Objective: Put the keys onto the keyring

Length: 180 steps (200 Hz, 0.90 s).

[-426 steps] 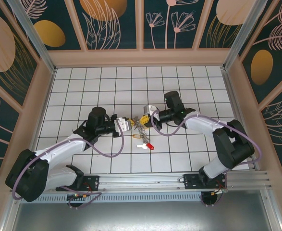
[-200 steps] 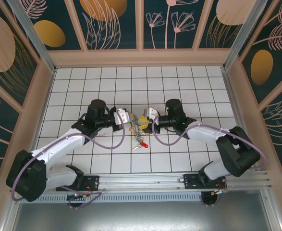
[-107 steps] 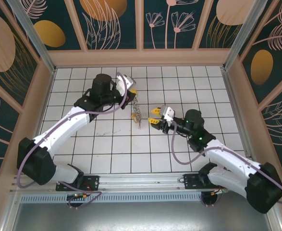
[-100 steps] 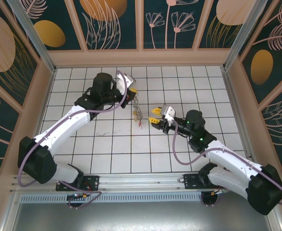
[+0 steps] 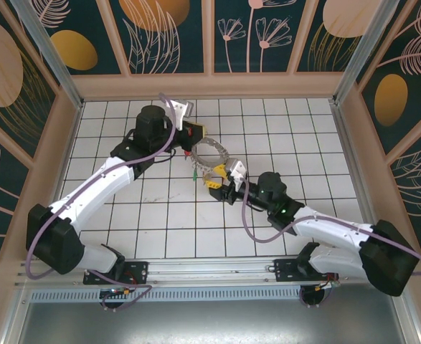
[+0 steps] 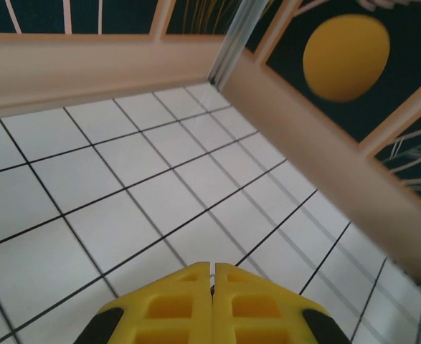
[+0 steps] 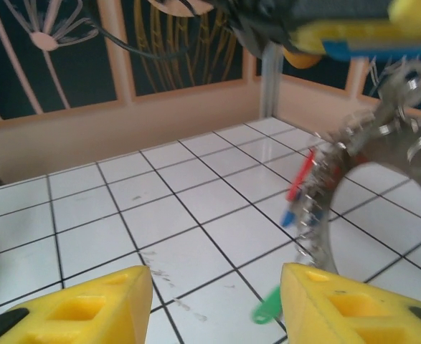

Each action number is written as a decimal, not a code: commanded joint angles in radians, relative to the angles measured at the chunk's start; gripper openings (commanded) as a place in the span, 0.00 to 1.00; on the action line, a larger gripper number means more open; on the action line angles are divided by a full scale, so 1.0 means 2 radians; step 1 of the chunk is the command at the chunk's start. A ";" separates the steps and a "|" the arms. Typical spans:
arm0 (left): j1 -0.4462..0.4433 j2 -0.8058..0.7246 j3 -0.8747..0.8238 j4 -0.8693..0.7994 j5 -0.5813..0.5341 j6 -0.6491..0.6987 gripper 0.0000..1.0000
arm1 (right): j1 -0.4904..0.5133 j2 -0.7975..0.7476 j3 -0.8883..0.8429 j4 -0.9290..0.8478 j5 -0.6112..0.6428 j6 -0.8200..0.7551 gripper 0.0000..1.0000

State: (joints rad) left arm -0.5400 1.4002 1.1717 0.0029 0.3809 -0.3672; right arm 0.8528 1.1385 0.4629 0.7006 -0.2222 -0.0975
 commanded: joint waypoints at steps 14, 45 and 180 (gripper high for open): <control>0.002 -0.022 -0.016 0.064 -0.038 -0.129 0.00 | 0.002 0.041 0.020 0.092 0.057 0.014 0.53; 0.001 -0.020 -0.021 0.072 -0.036 -0.183 0.00 | -0.003 0.078 0.046 0.116 0.053 0.023 0.53; 0.001 -0.049 -0.092 0.187 -0.013 -0.301 0.00 | -0.040 0.178 0.149 0.102 0.023 0.066 0.46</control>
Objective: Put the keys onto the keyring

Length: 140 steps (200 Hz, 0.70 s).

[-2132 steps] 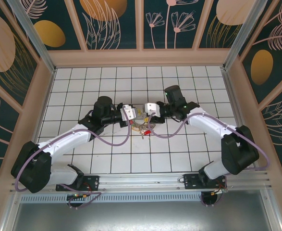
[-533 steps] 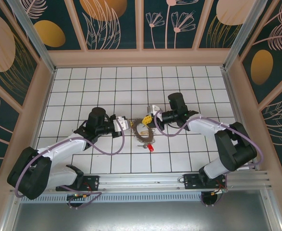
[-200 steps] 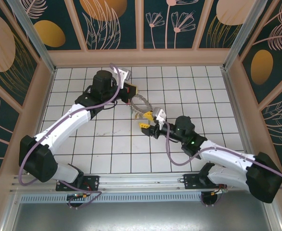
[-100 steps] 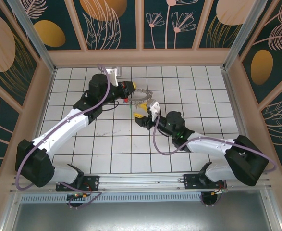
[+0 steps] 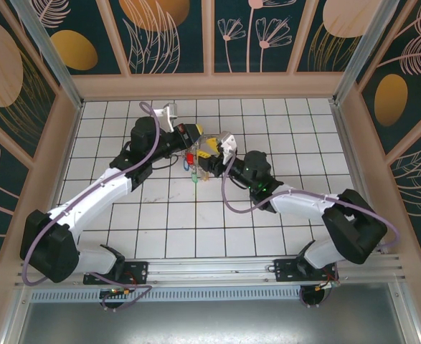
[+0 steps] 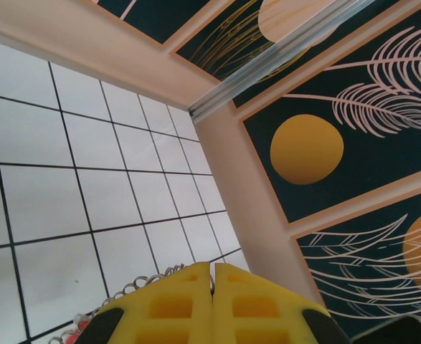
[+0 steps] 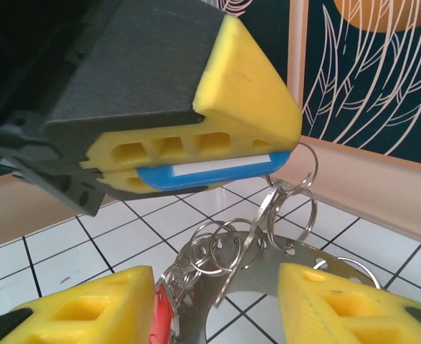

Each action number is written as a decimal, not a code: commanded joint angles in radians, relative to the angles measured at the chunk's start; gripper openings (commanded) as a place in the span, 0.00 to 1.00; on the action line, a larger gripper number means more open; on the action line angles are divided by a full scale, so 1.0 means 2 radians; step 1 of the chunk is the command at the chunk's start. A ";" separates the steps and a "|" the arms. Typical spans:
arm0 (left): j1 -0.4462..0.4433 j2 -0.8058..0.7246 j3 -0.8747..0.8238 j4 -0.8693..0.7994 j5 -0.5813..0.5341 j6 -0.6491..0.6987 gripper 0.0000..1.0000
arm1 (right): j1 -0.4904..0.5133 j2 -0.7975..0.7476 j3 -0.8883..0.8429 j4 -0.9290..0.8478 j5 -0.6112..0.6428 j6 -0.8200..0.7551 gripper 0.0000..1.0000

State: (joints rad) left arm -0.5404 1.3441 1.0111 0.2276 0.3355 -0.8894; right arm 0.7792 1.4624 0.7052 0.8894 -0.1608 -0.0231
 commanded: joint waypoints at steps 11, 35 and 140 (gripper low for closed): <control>0.001 -0.025 -0.016 0.087 0.012 -0.045 0.00 | -0.003 0.022 0.030 0.014 -0.004 0.036 0.44; 0.002 -0.029 -0.016 0.088 0.008 -0.047 0.00 | -0.006 0.030 0.035 0.014 -0.002 0.050 0.34; 0.001 -0.026 -0.031 0.092 0.007 -0.060 0.00 | -0.015 0.033 0.039 0.019 -0.032 0.074 0.27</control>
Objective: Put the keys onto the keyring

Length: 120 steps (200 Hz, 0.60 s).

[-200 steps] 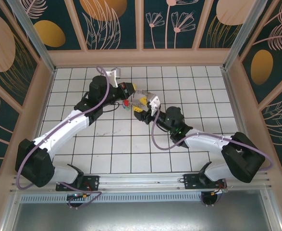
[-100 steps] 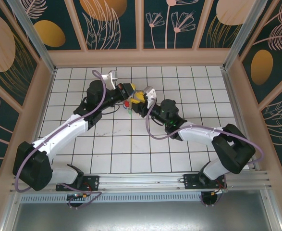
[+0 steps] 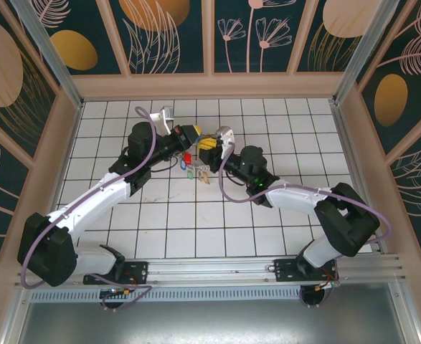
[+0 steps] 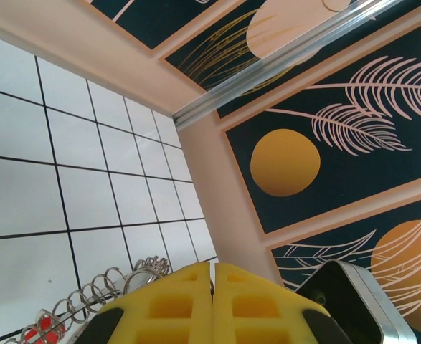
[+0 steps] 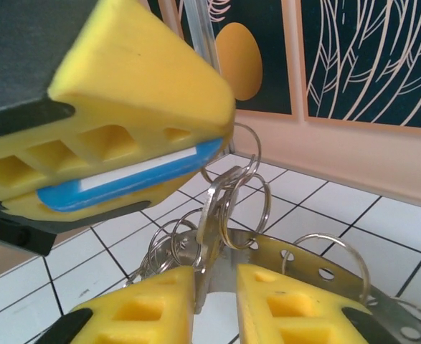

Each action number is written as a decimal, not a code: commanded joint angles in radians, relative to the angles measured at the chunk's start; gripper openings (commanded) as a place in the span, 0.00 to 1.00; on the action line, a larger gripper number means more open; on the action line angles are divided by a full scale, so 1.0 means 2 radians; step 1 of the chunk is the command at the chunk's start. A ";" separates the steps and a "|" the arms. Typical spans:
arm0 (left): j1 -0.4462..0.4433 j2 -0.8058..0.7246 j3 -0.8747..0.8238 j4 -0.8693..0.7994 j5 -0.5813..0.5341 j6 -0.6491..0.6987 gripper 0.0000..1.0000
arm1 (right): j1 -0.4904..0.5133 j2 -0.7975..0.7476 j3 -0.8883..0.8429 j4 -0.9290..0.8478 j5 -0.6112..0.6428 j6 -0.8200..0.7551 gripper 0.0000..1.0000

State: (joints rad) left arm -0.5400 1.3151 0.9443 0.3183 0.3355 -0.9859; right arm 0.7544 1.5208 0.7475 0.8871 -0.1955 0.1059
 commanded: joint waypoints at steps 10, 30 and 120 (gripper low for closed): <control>0.001 -0.010 0.002 0.048 0.008 -0.014 0.00 | -0.002 0.006 0.020 0.020 -0.011 0.011 0.27; 0.001 -0.009 0.002 0.048 0.009 -0.018 0.00 | -0.002 0.011 0.026 0.017 0.003 0.015 0.24; 0.001 -0.011 -0.008 0.040 -0.010 -0.004 0.00 | -0.003 -0.007 0.028 -0.029 -0.013 0.000 0.00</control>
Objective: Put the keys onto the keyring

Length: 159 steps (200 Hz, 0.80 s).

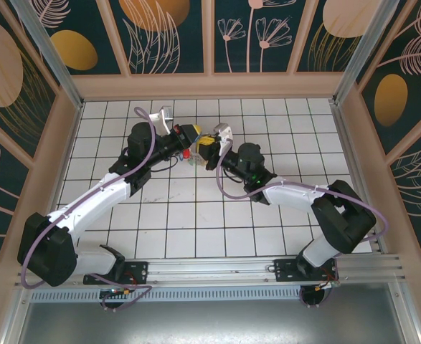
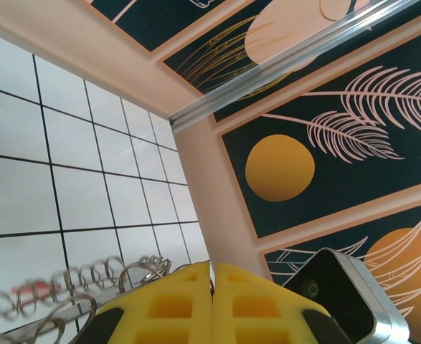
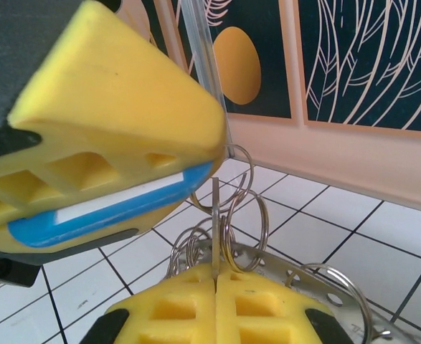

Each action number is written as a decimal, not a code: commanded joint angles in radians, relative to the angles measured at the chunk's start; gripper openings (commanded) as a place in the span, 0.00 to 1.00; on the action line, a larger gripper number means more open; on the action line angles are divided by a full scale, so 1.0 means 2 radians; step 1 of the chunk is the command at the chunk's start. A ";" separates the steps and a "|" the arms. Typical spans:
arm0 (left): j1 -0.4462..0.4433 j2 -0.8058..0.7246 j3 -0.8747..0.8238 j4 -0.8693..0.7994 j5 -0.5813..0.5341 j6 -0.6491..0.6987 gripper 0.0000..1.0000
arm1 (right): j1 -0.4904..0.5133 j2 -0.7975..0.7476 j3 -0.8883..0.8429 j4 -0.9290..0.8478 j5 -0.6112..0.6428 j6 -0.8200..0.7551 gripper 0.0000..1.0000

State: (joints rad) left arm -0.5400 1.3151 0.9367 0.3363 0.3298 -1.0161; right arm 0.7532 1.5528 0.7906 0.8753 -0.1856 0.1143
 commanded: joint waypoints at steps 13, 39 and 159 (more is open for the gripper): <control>0.001 -0.010 -0.010 0.030 -0.013 0.011 0.00 | -0.005 -0.038 0.000 -0.044 -0.030 0.000 0.00; 0.001 -0.003 -0.016 0.030 -0.009 0.013 0.00 | -0.012 -0.072 -0.013 -0.084 -0.079 0.021 0.00; 0.002 0.006 0.006 0.023 0.009 0.041 0.40 | -0.047 -0.123 0.161 -0.452 -0.124 0.260 0.00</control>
State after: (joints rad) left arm -0.5411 1.3220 0.9096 0.3485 0.3321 -0.9703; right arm 0.6788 1.3136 1.0050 0.1051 -0.4015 0.4831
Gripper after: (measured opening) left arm 0.389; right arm 0.047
